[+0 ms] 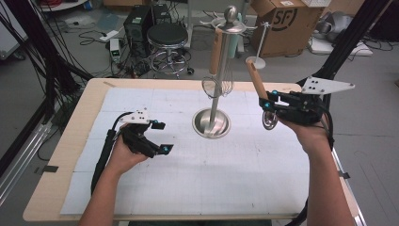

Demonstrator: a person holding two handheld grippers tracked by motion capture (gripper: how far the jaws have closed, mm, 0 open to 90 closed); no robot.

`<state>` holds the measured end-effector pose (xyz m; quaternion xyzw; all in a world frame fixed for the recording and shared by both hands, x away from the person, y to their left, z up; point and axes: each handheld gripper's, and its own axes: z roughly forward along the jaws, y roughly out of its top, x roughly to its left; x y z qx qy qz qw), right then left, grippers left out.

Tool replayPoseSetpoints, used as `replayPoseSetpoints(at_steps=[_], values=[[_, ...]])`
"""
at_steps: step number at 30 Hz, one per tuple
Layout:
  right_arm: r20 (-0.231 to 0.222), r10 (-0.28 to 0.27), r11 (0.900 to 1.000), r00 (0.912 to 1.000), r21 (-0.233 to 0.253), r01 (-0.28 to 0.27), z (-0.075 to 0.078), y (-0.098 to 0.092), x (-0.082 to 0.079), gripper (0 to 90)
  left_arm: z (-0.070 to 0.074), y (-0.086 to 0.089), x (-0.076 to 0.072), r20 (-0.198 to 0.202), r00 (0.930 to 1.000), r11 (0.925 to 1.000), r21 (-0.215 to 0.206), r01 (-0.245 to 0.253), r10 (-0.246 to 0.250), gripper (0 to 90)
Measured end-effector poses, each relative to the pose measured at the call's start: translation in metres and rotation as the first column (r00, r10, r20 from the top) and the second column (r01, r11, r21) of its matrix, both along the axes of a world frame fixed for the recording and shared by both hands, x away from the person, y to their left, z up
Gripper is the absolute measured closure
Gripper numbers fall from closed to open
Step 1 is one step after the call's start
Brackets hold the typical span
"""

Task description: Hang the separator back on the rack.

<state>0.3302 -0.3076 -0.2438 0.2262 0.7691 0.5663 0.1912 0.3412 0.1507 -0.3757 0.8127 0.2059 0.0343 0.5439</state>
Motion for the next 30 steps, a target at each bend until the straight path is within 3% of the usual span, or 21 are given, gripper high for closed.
replayPoseSetpoints(at_steps=[6,17,30], values=[[0.034,0.004,1.000,0.9994,0.022,-0.005,0.016,0.001,0.004,69.0,0.000,0.000,0.000,-0.001,1.0000,1.0000,-0.001,-0.001,0.001,5.9],[0.045,0.003,0.999,0.9990,0.031,-0.005,0.041,0.007,0.020,69.0,0.000,0.001,0.000,0.000,1.0000,1.0000,-0.004,-0.002,0.002,5.9],[0.035,-0.001,1.000,0.9994,0.007,0.001,0.046,0.017,0.037,69.0,0.001,0.003,0.000,0.003,1.0000,0.9999,-0.011,-0.003,0.003,5.9]])
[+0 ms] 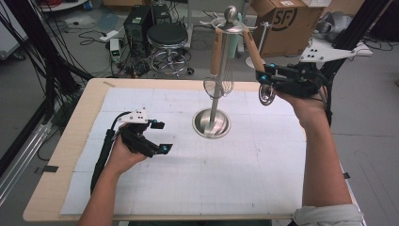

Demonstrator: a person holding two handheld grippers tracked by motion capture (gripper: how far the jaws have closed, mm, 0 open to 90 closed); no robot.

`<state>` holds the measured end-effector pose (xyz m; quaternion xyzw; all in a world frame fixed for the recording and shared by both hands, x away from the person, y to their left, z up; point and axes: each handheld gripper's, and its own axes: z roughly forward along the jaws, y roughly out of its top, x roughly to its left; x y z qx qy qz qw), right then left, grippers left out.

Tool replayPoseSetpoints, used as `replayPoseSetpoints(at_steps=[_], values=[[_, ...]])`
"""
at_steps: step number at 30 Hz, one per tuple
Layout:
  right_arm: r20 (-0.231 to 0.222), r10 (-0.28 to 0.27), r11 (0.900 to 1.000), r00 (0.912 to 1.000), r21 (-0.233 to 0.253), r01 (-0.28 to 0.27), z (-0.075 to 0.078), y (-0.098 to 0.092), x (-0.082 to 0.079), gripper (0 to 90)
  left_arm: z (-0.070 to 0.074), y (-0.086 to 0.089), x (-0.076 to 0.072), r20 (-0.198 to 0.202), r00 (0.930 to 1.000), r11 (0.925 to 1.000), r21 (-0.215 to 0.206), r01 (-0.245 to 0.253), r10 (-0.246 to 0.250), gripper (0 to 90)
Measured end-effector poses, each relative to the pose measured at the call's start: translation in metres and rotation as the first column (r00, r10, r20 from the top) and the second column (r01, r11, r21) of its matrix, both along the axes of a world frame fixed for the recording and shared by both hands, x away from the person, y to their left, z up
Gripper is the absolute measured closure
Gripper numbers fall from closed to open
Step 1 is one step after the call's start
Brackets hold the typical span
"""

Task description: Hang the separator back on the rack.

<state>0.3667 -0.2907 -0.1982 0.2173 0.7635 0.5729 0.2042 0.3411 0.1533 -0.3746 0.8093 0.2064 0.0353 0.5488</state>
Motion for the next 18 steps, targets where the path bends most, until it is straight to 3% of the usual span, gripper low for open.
replayPoseSetpoints(at_steps=[18], values=[[-0.075,-0.007,1.000,0.9972,-0.021,0.005,-0.015,0.026,0.021,68.8,-0.001,-0.002,0.000,-0.003,1.0000,1.0000,0.001,0.001,-0.001,5.9]])
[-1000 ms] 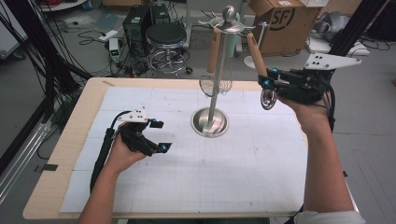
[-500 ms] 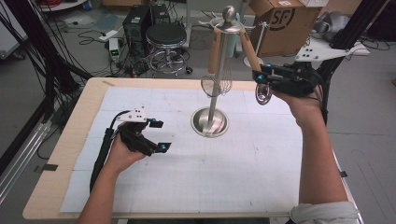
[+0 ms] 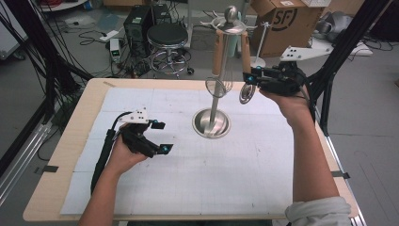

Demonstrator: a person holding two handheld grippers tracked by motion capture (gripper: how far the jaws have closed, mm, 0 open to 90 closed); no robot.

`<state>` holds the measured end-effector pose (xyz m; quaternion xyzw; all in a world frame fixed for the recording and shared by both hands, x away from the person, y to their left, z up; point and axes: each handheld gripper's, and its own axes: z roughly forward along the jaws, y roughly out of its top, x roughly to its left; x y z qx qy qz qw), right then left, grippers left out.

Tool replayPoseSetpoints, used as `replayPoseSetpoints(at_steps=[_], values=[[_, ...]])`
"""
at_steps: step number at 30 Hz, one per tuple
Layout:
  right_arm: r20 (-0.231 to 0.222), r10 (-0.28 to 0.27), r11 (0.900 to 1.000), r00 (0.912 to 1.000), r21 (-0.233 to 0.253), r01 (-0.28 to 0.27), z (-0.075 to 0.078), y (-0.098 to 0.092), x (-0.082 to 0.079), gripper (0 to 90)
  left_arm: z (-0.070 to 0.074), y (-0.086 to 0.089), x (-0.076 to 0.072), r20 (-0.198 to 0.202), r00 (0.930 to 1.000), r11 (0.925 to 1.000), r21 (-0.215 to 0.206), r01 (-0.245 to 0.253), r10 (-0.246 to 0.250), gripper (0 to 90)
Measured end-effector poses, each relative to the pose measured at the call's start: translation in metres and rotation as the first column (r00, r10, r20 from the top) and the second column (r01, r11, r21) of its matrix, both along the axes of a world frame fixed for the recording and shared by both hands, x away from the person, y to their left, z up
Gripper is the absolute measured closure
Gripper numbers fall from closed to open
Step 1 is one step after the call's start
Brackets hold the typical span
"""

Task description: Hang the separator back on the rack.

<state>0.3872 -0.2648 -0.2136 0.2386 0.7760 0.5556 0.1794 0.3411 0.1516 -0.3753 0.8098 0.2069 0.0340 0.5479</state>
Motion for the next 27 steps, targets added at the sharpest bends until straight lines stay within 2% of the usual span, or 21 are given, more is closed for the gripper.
replayPoseSetpoints(at_steps=[2,4,7,11,14,21,26,27], values=[[0.007,-0.004,1.000,1.0000,-0.006,0.004,-0.001,0.003,0.002,68.7,0.000,0.000,0.000,0.001,1.0000,1.0000,-0.001,-0.002,0.002,5.9],[-0.006,-0.007,1.000,1.0000,0.002,0.007,-0.002,0.005,0.003,67.8,0.001,0.001,-0.001,-0.001,1.0000,1.0000,-0.001,-0.001,0.001,5.9],[0.000,-0.022,1.000,0.9998,0.004,0.022,-0.003,0.006,0.003,57.7,0.001,0.001,-0.001,0.003,1.0000,1.0000,-0.002,0.001,-0.001,5.9],[0.006,-0.032,0.999,0.9995,0.024,0.031,-0.006,0.001,-0.004,50.0,0.000,0.000,0.000,-0.001,1.0000,1.0000,-0.002,-0.002,0.002,5.9],[0.005,-0.018,1.000,0.9998,0.013,0.018,-0.011,-0.004,-0.010,46.3,0.000,-0.001,0.000,0.000,1.0000,1.0000,0.005,0.001,-0.001,5.9],[-0.015,0.029,1.000,0.9995,0.000,-0.029,-0.033,-0.013,-0.029,38.4,0.000,-0.003,-0.001,-0.002,1.0000,0.9999,0.010,0.003,-0.003,5.9],[-0.022,0.027,1.000,0.9994,-0.004,-0.027,-0.047,-0.017,-0.037,34.0,0.000,-0.003,-0.001,-0.005,1.0000,0.9999,0.011,-0.004,0.004,5.9],[-0.035,0.022,1.000,0.9992,-0.004,-0.022,-0.050,-0.018,-0.039,32.8,0.000,-0.003,-0.001,-0.005,1.0000,0.9999,0.011,-0.004,0.005,5.9]])
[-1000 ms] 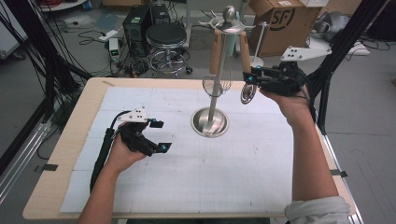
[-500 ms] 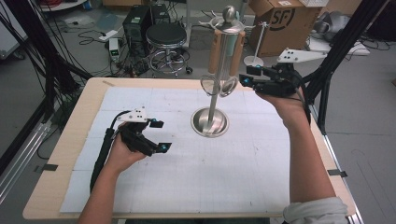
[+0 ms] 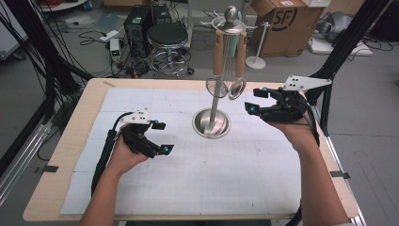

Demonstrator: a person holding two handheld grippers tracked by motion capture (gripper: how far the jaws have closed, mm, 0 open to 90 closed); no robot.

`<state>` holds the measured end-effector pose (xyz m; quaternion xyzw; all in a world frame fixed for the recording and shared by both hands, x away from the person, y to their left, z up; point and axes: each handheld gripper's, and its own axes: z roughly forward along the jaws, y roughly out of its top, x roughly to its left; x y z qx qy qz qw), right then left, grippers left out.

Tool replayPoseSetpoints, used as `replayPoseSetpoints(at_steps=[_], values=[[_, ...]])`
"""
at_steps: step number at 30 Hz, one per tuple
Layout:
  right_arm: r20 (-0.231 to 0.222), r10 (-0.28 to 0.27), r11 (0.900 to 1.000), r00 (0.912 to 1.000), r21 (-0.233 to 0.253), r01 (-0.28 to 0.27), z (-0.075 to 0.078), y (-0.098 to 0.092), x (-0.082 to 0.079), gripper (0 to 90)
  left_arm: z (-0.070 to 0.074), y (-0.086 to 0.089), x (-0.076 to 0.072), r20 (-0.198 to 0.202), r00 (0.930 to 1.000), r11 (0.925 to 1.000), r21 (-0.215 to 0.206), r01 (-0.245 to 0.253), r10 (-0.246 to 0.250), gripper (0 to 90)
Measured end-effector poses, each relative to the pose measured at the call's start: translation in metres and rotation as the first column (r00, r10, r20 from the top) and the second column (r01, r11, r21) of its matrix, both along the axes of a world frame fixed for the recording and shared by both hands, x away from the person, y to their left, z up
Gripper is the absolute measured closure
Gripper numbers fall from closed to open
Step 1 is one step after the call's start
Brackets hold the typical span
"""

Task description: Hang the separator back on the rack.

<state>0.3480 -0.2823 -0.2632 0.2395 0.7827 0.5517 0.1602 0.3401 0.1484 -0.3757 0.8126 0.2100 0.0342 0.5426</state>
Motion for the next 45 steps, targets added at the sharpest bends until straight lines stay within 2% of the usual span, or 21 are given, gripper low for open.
replayPoseSetpoints(at_steps=[5,8,13,20,22,24,25,27,29,31,32,45], values=[[-0.016,-0.016,1.000,0.9997,0.007,0.016,-0.017,-0.003,-0.010,29.1,0.000,0.000,0.000,0.000,1.0000,1.0000,0.000,-0.001,0.001,5.9],[-0.021,-0.025,1.000,0.9995,-0.009,0.024,-0.030,-0.003,-0.016,27.5,0.000,0.000,0.000,0.002,1.0000,1.0000,-0.003,-0.001,0.001,5.9],[-0.065,-0.038,0.999,0.9972,-0.027,0.036,-0.056,-0.001,-0.025,21.8,0.000,-0.001,0.000,0.002,1.0000,1.0000,0.001,0.006,-0.006,5.9],[-0.138,-0.045,0.998,0.9893,-0.046,0.039,-0.092,0.007,-0.033,17.0,-0.001,-0.003,-0.001,-0.002,0.9999,0.9999,-0.003,0.015,-0.015,5.9],[-0.165,-0.058,0.995,0.9846,-0.089,0.044,-0.101,0.012,-0.035,16.0,-0.001,-0.003,-0.002,0.001,0.9999,0.9999,0.002,0.016,-0.016,5.9],[-0.149,-0.049,0.994,0.9876,-0.100,0.035,-0.107,0.014,-0.037,15.9,-0.001,-0.002,-0.002,-0.001,0.9998,0.9998,-0.003,0.019,-0.019,5.9],[-0.159,-0.054,0.995,0.9858,-0.095,0.039,-0.111,0.014,-0.038,16.0,-0.001,-0.002,-0.002,-0.002,0.9998,0.9998,-0.005,0.018,-0.018,5.9],[-0.156,-0.068,0.994,0.9854,-0.094,0.053,-0.115,0.013,-0.038,16.0,-0.002,-0.003,-0.002,-0.003,0.9998,0.9998,-0.005,0.021,-0.021,5.9],[-0.176,-0.085,0.992,0.9807,-0.108,0.066,-0.118,0.012,-0.039,16.0,-0.004,-0.004,-0.001,-0.007,0.9998,0.9998,-0.001,0.019,-0.019,5.9],[-0.168,-0.095,0.990,0.9812,-0.118,0.076,-0.119,0.012,-0.039,16.0,-0.005,-0.005,0.000,-0.010,0.9997,0.9998,0.001,0.021,-0.021,5.9],[-0.180,-0.094,0.991,0.9792,-0.116,0.073,-0.119,0.011,-0.039,16.0,-0.006,-0.005,0.000,-0.011,0.9998,0.9998,0.006,0.019,-0.018,5.8],[-0.180,-0.101,0.991,0.9784,-0.106,0.083,-0.120,0.012,-0.036,16.0,-0.006,-0.005,0.000,-0.013,0.9998,0.9998,0.011,0.014,-0.013,5.9]])
